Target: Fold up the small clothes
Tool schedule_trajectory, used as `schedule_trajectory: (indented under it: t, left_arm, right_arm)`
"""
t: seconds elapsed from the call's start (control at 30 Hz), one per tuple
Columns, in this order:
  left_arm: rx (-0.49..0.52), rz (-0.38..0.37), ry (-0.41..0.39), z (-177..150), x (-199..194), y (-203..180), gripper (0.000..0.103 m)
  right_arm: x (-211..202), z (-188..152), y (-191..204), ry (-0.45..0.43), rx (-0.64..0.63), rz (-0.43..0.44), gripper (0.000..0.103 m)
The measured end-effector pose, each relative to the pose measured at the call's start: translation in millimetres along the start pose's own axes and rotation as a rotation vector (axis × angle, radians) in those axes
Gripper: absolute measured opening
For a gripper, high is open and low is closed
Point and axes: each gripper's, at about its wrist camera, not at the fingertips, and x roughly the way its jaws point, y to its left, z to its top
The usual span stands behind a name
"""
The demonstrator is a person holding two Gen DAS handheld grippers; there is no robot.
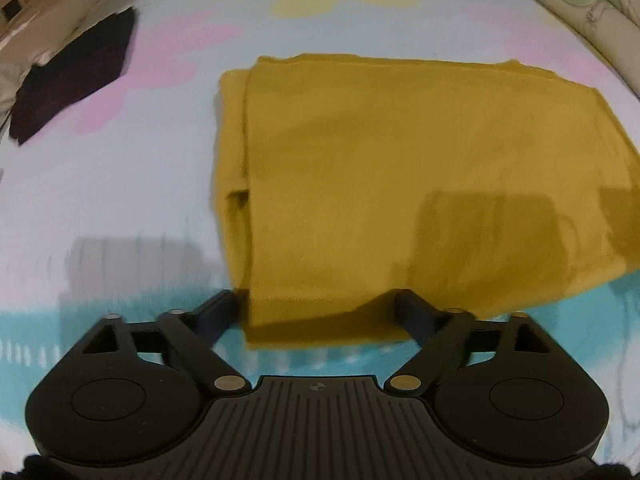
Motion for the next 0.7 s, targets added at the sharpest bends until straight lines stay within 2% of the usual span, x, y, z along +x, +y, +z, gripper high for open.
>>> schedule_trajectory:
  t: [0.07, 0.2, 0.27, 0.4, 0.5, 0.6, 0.7]
  left_arm:
    - [-0.026, -0.009, 0.005, -2.0, 2.0, 6.0, 0.097]
    - [-0.042, -0.016, -0.010, -4.0, 4.9, 8.1, 0.102]
    - [-0.039, -0.008, 0.002, -3.3, 3.7, 5.6, 0.102]
    - [-0.073, -0.040, 0.061, 9.9, -0.7, 8.4, 0.098]
    - [-0.091, -0.051, -0.016, 21.3, -15.8, 10.3, 0.097]
    - [-0.124, -0.067, -0.082, 34.9, -28.0, 11.0, 0.097]
    - [-0.126, -0.085, -0.113, 46.1, -30.3, 7.1, 0.097]
  right_arm:
    - [9.5, -6.5, 4.6, 0.045, -0.077, -0.066, 0.103]
    - [15.2, -21.5, 20.4, 0.042, -0.274, -0.124, 0.103]
    - [16.2, -23.8, 20.8, 0.029, -0.282, -0.127, 0.103]
    - [12.3, -17.1, 9.3, 0.048, -0.235, -0.064, 0.103]
    - [11.1, -5.7, -0.9, 0.097, -0.204, 0.012, 0.103]
    - [7.2, 11.9, -23.5, 0.125, -0.047, 0.111, 0.103]
    - [-1.4, 25.1, -56.8, 0.061, 0.188, 0.235, 0.103]
